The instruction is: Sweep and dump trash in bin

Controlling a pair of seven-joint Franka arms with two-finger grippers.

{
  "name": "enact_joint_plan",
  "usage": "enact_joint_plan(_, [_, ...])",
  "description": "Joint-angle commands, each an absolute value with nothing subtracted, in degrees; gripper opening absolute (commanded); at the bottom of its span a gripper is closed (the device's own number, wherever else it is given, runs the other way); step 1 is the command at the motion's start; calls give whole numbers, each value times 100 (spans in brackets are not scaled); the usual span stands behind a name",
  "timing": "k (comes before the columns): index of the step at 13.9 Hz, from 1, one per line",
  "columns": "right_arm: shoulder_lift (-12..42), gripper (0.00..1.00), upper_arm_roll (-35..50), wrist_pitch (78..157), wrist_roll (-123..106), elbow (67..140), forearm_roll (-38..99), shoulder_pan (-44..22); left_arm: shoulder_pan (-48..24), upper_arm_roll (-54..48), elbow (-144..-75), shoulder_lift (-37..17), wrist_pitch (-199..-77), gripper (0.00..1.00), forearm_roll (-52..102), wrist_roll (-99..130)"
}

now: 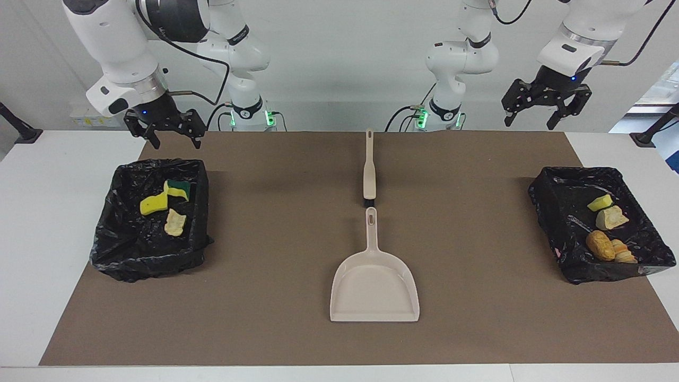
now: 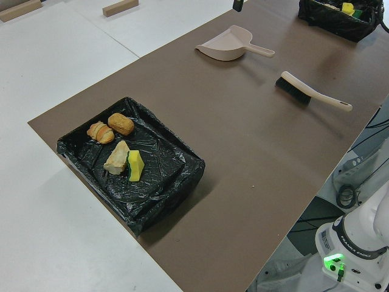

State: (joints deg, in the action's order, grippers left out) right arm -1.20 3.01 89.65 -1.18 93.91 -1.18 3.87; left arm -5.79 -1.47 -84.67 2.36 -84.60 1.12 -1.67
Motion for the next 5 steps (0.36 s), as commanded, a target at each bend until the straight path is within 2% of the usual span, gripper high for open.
enact_joint_plan(1, [-246, 100, 272, 9018, -97, 9536, -9, 396, -527, -167, -8402, 193, -8569, 100, 202, -237])
enact_joint_plan(5, [-246, 100, 272, 9018, -97, 9536, -9, 396, -536, -167, -8411, 229, -8552, 100, 167, -229])
